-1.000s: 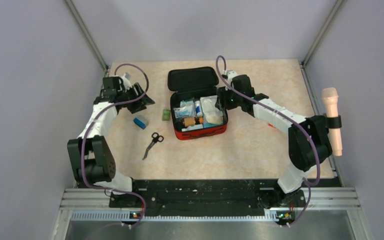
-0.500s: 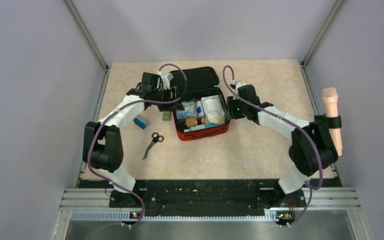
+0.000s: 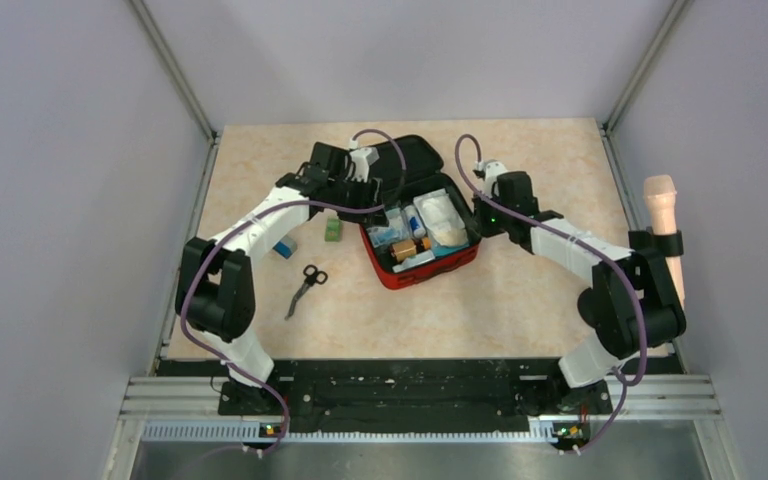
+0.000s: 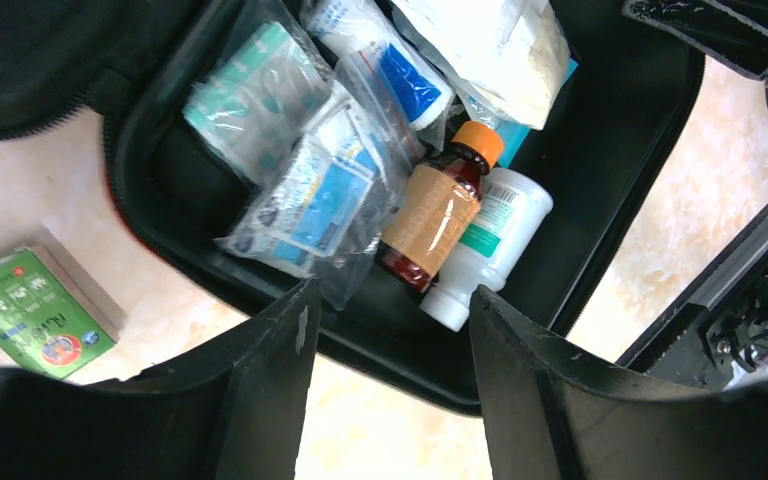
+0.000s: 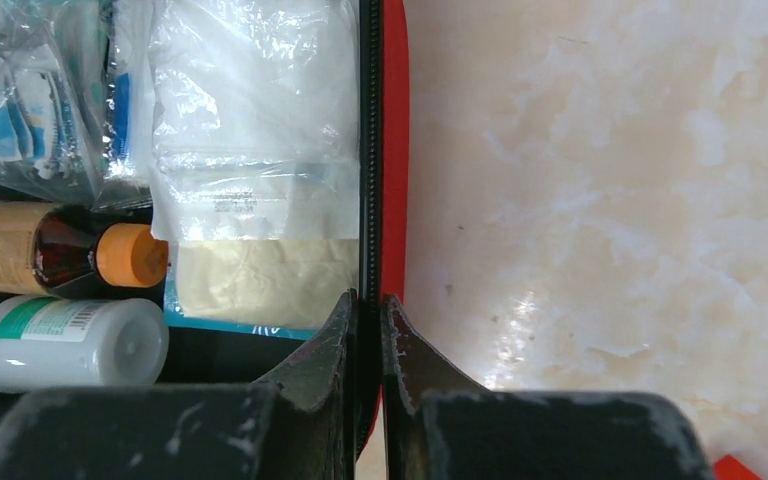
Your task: Organize the medicine kit
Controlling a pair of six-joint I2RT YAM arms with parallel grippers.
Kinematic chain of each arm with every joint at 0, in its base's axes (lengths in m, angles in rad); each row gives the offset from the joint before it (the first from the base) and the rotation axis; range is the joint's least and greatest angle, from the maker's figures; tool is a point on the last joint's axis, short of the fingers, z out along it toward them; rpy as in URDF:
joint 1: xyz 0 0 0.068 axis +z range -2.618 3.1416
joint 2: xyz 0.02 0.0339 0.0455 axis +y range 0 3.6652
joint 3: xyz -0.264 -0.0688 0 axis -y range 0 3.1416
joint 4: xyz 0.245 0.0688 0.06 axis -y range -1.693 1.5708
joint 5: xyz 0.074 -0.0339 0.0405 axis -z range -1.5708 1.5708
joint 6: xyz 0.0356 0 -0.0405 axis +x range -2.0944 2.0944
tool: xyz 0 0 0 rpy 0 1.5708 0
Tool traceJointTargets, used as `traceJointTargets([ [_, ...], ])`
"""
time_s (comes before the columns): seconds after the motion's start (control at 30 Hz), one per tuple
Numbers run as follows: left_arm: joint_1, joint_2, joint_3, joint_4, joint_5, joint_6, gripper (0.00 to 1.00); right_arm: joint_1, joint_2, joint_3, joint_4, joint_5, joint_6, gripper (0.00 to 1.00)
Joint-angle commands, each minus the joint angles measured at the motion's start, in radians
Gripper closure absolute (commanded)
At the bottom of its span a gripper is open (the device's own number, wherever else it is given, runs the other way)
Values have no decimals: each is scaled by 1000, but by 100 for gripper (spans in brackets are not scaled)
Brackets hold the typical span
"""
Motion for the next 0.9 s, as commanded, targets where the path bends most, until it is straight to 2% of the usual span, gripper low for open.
traceJointTargets([
  [0.0,-3,-24,87,0,-18,64,39,-93,-36,-40,-7,76,-218,100],
  [0.17,21,-45,162,-38,-65,87,37,-178,72,72,9,78,-302,100],
  [0.2,27,-50,165,-44,-80,78,36,-182,91,109,9,79,-305,96],
  [0.27,57,-61,159,-56,-109,48,35,-182,109,187,-9,14,-321,82],
  [0.4,139,-108,98,-77,-98,-18,35,-149,103,345,-66,-63,-294,61],
  [0.47,175,-137,66,-117,-99,2,35,-109,78,370,-77,-76,-291,55],
  [0.57,204,-180,31,-228,-140,119,36,-42,41,360,-84,-95,-290,52],
  [0.7,216,-213,-35,-412,-217,293,37,33,10,320,-86,-205,-286,52],
  [0.87,217,-294,-206,-482,-401,366,37,116,-11,282,-74,-252,-309,52],
])
